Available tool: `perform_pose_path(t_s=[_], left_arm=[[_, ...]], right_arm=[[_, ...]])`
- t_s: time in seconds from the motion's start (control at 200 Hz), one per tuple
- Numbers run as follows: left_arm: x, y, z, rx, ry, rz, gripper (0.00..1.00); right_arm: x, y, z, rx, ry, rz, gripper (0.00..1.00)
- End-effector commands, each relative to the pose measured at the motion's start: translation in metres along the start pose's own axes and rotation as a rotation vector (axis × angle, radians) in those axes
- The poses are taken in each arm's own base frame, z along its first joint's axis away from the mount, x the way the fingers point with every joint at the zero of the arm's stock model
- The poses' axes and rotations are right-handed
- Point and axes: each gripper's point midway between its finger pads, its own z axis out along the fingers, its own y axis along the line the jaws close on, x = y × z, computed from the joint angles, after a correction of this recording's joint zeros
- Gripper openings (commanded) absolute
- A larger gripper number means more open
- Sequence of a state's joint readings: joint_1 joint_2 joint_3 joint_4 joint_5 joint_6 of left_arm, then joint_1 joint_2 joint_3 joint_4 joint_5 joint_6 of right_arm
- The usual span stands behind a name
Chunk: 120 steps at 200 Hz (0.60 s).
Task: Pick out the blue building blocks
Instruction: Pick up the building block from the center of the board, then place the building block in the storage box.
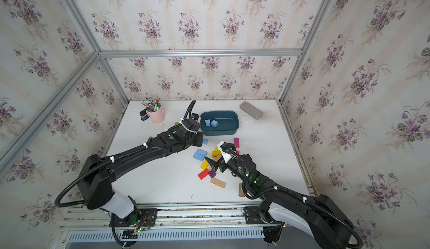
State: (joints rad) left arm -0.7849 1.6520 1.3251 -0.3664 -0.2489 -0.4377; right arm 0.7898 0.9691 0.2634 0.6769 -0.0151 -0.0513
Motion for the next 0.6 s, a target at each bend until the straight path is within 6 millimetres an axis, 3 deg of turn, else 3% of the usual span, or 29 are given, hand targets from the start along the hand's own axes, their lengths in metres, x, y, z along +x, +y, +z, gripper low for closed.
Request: perform_pose_path(t_s=[0.0,0.185,0.44,0.595], left_arm=[[-0.02,-0.014,0.013,0.032,-0.004,0.03,0.11],[-0.049,-0.043,0.045,0.087,-0.003,0.051,0.11],[-0.059,-0.071,0.099,0.122,0.033,0.108,0.11],[-0.06,-0.082,0.13,0.135,0.046,0.108,0.11]], right_arm=[[-0.007,-0.02,-0.001,0.11,-0.032,0.023,1.0],[0.0,-0.045,-0.001,0.2,-0.002,0.097,1.0],[0.003,-0.061,-0.005,0.239,-0.012,0.154,1.0],[0.009,-0.083,-0.011,0.321,-0.005,0.208,1.0]])
